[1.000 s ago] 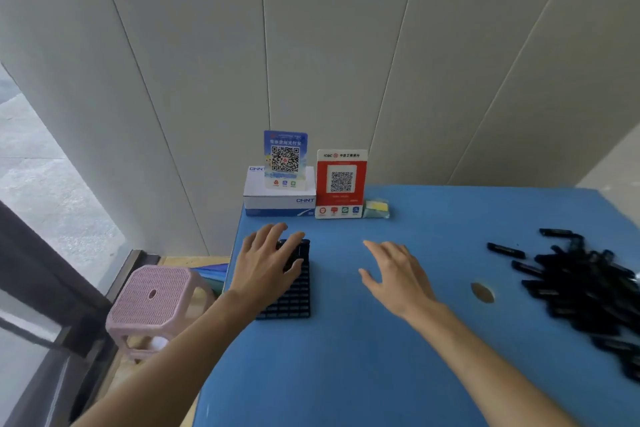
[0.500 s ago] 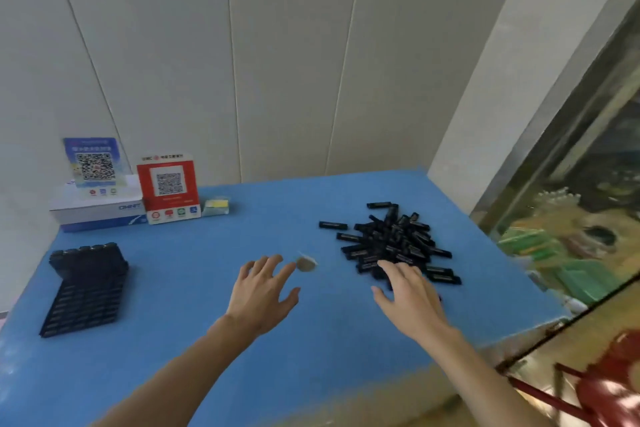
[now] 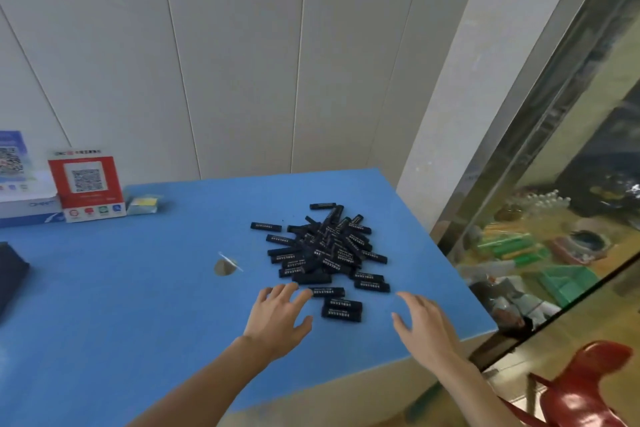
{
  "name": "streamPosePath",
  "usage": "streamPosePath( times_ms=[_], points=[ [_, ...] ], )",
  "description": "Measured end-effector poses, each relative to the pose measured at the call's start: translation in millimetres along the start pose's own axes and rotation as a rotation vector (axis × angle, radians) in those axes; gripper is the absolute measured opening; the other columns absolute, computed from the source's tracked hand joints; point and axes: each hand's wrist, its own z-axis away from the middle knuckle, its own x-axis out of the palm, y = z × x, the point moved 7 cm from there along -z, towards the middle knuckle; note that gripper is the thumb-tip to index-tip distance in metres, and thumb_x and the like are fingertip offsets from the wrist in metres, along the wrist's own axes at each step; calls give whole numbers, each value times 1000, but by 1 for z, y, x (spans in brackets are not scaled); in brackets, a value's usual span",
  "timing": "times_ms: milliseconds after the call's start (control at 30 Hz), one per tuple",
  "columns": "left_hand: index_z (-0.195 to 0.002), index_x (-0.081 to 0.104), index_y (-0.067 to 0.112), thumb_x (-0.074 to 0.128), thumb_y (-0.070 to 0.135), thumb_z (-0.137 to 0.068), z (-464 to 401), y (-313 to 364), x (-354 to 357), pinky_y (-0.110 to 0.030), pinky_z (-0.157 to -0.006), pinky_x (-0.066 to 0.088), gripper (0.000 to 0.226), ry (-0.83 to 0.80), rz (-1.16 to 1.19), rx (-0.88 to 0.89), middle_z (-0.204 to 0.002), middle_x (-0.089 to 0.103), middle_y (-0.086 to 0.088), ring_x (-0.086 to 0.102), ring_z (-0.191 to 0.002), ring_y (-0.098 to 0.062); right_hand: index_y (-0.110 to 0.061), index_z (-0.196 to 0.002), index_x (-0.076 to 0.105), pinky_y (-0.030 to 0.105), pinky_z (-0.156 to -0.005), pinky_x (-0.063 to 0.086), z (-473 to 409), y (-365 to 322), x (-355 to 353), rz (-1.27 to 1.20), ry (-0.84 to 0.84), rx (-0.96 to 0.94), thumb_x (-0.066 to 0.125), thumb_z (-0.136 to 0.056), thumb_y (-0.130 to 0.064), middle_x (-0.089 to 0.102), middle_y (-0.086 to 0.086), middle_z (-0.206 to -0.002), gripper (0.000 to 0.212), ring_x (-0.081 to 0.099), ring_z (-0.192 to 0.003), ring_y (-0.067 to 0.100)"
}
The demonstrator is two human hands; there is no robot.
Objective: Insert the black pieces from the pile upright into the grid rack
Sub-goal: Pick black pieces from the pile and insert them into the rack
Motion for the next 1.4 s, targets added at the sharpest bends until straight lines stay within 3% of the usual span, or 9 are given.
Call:
streamPosePath(
  times_ms=[233,400,533,700,800,900,1000,1167,1400],
  points=[
    [-102,59,31,40,52,-76,-43,19,40,-25,-65,52,39,-70,33,48,-91,62,11,61,-73,-11,-22,-133,43,27,-87,47,-49,20,13,-21,-36,-37,45,-95,-38,57,-5,-120,42,50,-112,15],
    [-97,61,33,73,45,-65,-54,26,55,-19,-60,48,37,-118,68,63,-88,60,15,58,-72,-7,-22,-131,44,25,-86,46,-77,23,23,-28,-71,-106,46,-95,-34,58,-4,-117,38,51,-111,16],
    [-97,60,32,81,32,-63,-62,28,56,-16,-60,50,40,-100,114,43,-84,61,16,59,-73,-6,-25,-126,47,28,-87,46,-93,19,36,-20,-127,-196,47,-94,-33,58,-6,-117,33,51,-110,16],
    [-105,63,27,74,17,-75,-60,36,56,-17,-62,49,34,-123,179,-39,-89,66,11,61,-72,-11,-26,-125,47,26,-89,44,-102,24,50,-35,-175,-302,50,-94,-30,56,-9,-119,32,51,-110,14],
    [-118,59,18,59,10,-89,-61,40,55,-29,-71,47,31,-138,218,-168,-96,67,-4,59,-84,-25,-25,-127,46,25,-90,42,-103,28,55,-46,-169,-370,48,-95,-28,54,-9,-120,32,49,-110,13],
    [-122,55,15,54,4,-90,-60,44,52,-35,-69,45,34,-131,224,-265,-97,65,-10,57,-85,-31,-25,-126,47,24,-91,41,-105,31,59,-52,-169,-410,47,-96,-28,53,-9,-119,30,46,-112,14],
    [-119,53,17,51,-3,-87,-54,50,52,-33,-64,41,37,-117,193,-300,-94,64,-10,55,-84,-31,-24,-125,49,23,-90,39,-105,32,62,-88,-174,-417,49,-95,-30,52,-7,-118,31,45,-113,14],
    [-127,44,21,42,-4,-89,-42,52,50,-29,-72,36,45,-164,142,-367,-109,59,-6,51,-97,-26,-22,-119,54,21,-84,41,-101,33,61,-125,-227,-425,55,-90,-31,52,-5,-108,31,49,-104,12],
    [-132,37,16,38,-4,-89,-14,36,26,-32,-65,31,47,-220,132,-399,-109,52,-11,39,-77,-23,-26,-94,62,27,-74,47,-94,12,29,-292,-132,-370,65,-84,-26,56,-10,-89,10,55,-88,11]
  ],
)
